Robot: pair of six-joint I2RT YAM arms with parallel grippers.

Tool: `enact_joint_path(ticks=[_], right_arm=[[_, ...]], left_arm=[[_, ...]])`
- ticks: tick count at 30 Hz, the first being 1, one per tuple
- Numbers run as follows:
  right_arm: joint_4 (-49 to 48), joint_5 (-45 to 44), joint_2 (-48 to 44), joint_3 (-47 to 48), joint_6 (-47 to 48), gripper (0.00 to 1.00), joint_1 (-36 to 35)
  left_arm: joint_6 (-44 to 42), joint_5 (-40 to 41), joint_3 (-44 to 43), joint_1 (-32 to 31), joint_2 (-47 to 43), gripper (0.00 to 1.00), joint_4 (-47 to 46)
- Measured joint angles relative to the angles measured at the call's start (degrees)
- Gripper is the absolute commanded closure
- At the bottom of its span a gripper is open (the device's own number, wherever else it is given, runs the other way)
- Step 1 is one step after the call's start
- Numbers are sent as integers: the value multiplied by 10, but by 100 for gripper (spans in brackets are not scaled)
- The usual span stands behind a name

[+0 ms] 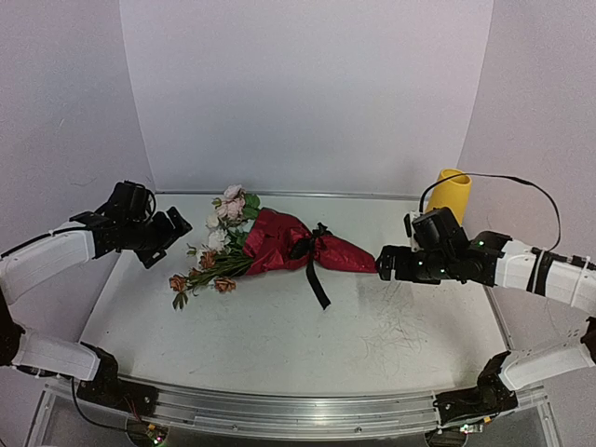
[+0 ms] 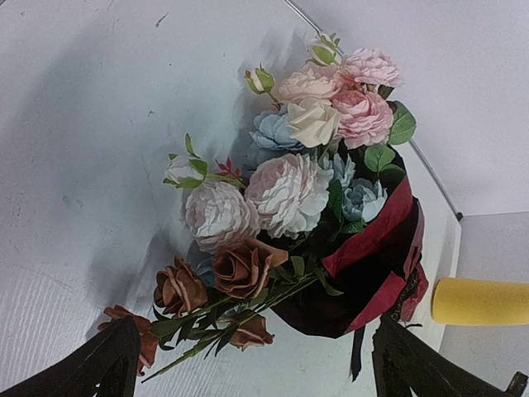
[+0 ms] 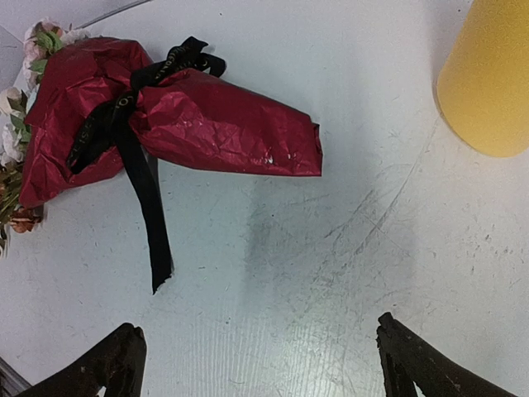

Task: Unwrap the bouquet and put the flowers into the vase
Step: Adjust the fake flower at the center of the board.

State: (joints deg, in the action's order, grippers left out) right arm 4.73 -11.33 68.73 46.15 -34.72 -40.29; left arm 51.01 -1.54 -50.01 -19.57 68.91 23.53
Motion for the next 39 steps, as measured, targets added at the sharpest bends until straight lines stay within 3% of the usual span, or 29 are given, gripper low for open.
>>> enact_joint_path(ticks=[10,17,23,30,35,39], right_arm=[[0,-1,23,25,8,2,0],[-2,-1,77,73,38,3,0],[-5,23,172,169,80,11,0],[-14,43,289,279,119,10,0],[-13,42,356,344,147,10,0],[-14,43,403,391,165,16,4]], left_arm=[[-2,16,-13,0,1,0,-6],[1,-34,-32,-3,46,0,-31],[11,-65,-16,-80,48,1,-57],[15,-87,10,-161,54,1,-89],[9,-94,-1,-199,113,5,-115],[-5,-106,-20,-225,158,5,-117]])
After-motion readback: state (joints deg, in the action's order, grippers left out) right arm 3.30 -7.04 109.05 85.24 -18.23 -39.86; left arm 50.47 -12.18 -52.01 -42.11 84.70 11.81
